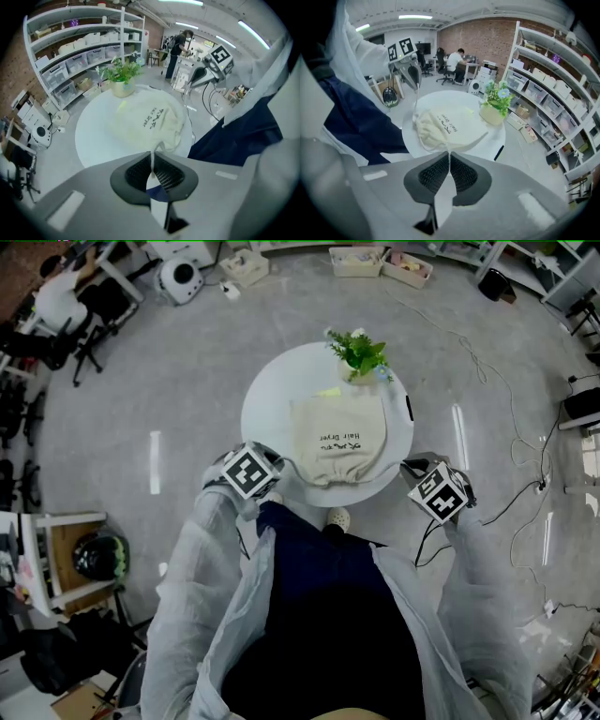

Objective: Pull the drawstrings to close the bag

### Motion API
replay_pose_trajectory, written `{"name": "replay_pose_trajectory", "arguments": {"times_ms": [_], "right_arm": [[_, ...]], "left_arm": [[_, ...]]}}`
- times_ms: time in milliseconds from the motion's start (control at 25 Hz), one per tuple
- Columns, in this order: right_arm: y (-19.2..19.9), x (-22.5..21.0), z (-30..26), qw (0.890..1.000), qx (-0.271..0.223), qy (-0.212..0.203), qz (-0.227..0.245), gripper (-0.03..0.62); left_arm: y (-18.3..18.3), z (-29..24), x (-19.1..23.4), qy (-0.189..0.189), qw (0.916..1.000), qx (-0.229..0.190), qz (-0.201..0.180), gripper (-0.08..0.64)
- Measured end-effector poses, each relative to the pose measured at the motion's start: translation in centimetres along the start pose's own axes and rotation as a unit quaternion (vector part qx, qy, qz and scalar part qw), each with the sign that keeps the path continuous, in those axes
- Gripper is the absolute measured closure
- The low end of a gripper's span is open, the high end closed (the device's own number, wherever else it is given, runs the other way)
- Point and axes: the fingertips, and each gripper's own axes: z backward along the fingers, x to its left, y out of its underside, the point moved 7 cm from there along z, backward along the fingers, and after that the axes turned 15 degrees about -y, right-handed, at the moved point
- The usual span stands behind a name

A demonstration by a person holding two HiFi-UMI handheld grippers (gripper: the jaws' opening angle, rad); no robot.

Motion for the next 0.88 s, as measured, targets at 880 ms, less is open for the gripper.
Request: {"name": "replay_pose_trajectory", "arguments": {"times_ms": [880], "right_arm": [[-5.8,-0.7,-5.1,0.948,-0.261,-0.03,-0.179,0.577]], "left_arm": [[-5.0,-3.1,-0.1,0.006,0.95,-0.168,0.263,0.523]]}}
